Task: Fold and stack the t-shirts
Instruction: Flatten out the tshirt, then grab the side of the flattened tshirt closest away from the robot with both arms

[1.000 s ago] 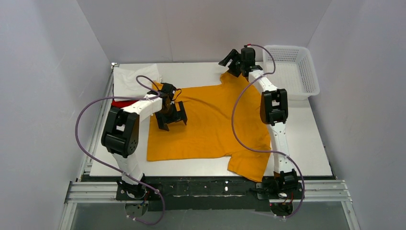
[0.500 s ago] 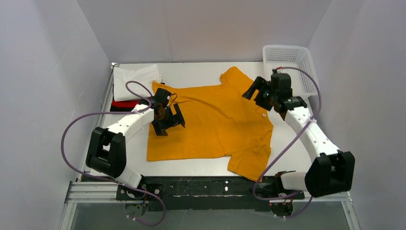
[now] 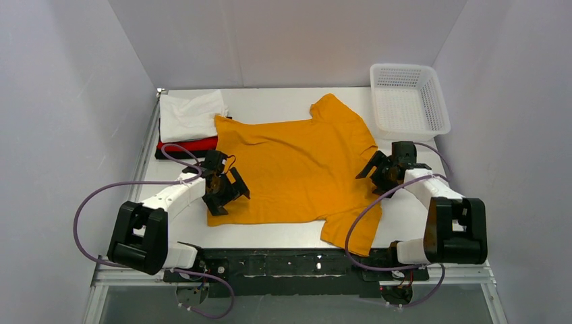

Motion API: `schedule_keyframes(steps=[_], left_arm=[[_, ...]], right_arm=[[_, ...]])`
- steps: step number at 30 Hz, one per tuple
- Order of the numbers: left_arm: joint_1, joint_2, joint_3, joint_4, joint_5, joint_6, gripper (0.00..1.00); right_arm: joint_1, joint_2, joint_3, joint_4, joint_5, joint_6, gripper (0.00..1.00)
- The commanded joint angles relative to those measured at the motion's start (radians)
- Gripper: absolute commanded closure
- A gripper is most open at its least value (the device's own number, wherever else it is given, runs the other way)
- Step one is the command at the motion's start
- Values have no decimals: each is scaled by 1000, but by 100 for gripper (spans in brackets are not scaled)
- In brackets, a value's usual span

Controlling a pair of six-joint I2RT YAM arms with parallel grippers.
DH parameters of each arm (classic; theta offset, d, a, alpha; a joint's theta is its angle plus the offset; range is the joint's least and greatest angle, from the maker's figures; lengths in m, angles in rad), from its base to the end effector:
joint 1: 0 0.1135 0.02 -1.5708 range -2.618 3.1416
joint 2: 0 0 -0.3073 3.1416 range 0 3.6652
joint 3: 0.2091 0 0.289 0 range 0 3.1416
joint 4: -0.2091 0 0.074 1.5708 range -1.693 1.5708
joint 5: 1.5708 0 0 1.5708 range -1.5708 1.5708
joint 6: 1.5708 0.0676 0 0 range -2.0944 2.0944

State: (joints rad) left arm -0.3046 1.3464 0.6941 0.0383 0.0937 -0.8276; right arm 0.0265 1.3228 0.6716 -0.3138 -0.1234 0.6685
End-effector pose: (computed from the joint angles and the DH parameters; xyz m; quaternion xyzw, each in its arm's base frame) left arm 0.3112 -0.1045 0.2078 -0.2084 0.8622 -0.2817 0.3658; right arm 0.2858 0.0159 0.1718 0.2831 0.9098 0.1567 0.2599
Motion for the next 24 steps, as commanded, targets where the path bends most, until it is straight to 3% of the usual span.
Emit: schedule_keyframes(steps=[1,9,14,20,24], left_arm=[[47,52,-54,-1,-6,-4,2],[83,68,-83,-67,-18,-27,2],[83,-20,-82,-129,22,-47,2],[79,-226,29,-413,-175,-83,2],[84,-334,20,-566,-315,-138,2]], right_arm=[[-78,97,36,31,-88,-27,13],[-159,1,1,-80,60,-21,11],[-160,-96,22,-108,5,-97,11],[-160,-265,97,-175,1,-128,7],[-160,-370,111,-223,31,-152,6]])
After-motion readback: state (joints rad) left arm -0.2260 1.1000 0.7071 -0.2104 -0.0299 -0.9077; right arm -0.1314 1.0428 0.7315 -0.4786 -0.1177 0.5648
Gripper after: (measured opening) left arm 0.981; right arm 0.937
